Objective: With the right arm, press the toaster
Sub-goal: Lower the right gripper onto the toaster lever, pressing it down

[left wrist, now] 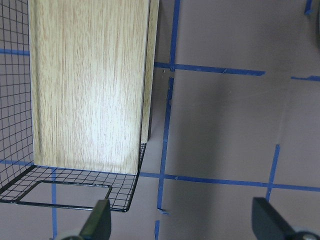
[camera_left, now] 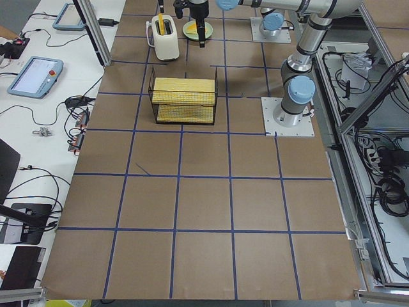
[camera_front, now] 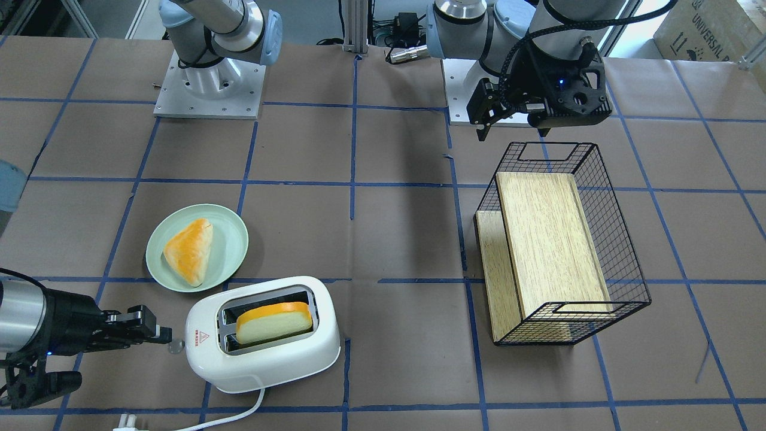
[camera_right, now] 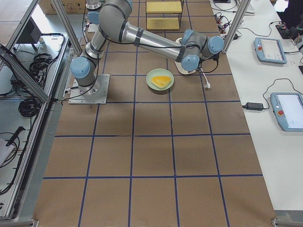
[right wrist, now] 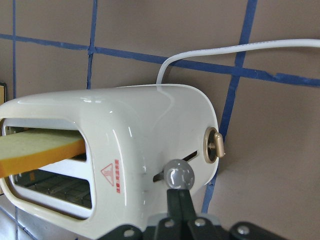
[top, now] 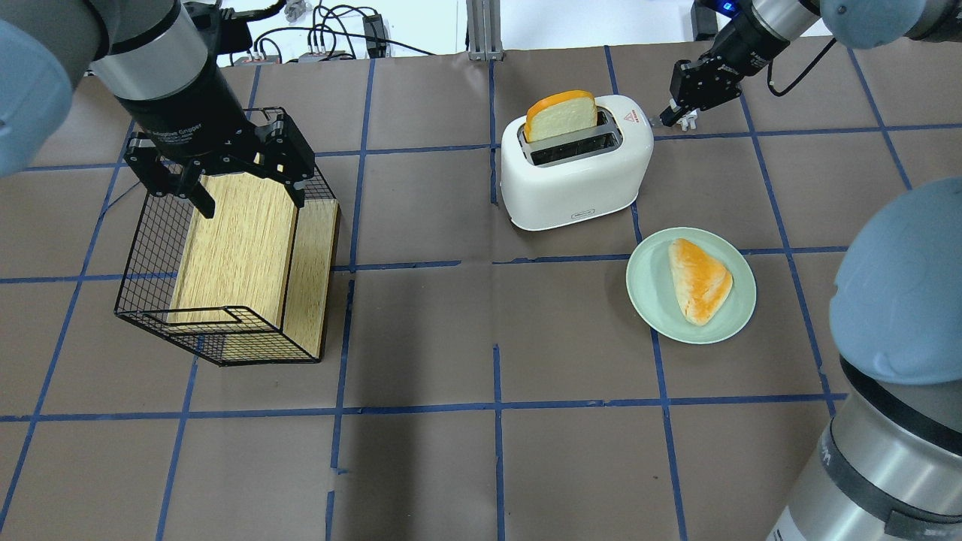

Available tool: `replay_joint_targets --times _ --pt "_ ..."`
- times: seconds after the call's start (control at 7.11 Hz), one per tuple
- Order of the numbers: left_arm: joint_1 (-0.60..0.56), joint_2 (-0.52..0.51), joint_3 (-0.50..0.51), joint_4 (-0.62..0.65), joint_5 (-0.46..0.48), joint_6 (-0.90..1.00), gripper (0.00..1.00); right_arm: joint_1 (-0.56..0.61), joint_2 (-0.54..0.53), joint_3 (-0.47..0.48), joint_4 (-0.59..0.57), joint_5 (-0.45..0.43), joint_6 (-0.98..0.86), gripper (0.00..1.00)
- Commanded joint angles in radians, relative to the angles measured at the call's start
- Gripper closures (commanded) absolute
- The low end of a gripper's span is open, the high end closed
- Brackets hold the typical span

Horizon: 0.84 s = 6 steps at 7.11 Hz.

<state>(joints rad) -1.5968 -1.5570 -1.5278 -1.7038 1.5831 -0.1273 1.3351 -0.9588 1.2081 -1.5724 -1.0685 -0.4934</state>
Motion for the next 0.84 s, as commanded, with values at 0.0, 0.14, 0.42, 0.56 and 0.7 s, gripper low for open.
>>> replay_joint_targets --times 0.0,0.14,0.42,0.56,0.7 --pt "0.000 0.000 0.000 0.000 0.000 0.000 0.00 0.001 0.015 -0.013 -0.001 0.004 0.001 0.95" --pt "0.000 0.000 0.000 0.001 0.000 0.000 0.00 0.001 0.023 -0.021 0.000 0.004 0.001 0.95" --pt "0.000 0.000 0.000 0.001 0.000 0.000 0.00 0.001 0.032 -0.024 0.000 0.004 -0.001 0.95" --pt "0.000 0.000 0.000 0.001 0.000 0.000 0.00 0.002 0.035 -0.024 0.000 0.004 -0.002 0.95" --pt "0.000 0.000 0.000 0.000 0.000 0.000 0.00 0.003 0.052 -0.025 -0.001 0.004 -0.002 0.95"
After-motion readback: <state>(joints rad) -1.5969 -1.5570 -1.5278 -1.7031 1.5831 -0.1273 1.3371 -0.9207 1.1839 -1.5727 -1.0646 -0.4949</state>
